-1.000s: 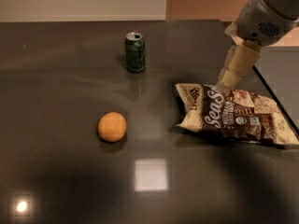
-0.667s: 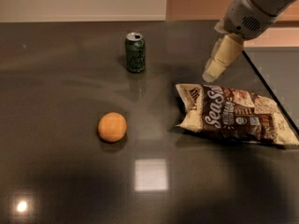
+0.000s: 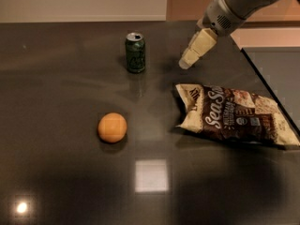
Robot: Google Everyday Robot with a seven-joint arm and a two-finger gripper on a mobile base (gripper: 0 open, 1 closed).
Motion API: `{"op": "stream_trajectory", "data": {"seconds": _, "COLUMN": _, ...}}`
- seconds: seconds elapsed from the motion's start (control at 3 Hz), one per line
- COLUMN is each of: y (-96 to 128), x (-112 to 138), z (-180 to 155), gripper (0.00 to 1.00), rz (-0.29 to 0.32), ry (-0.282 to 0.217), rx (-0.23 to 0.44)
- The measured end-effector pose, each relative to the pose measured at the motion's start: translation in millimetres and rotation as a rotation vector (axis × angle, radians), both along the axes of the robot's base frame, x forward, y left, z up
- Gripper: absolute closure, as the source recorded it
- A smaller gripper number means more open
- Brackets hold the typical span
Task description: Move green can near brown chip bag
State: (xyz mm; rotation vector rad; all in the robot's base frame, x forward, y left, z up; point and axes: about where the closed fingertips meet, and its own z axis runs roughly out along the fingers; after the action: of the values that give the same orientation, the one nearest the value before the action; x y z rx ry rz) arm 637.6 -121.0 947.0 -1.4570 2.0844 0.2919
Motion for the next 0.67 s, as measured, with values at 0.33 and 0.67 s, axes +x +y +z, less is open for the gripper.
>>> {"op": "stream_trajectory", "data": {"seconds": 0.33, "y": 25, "x": 24, "z": -10, "gripper": 0.00, "rz": 0.012, "ry": -0.015, "rx": 0.075}}
{"op": "stream_trajectory", "data": {"seconds": 0.67, "y": 53, "x": 41, "z": -17, "gripper": 0.00, "rz": 0.036, "ry": -0.015, "rx": 0.133}}
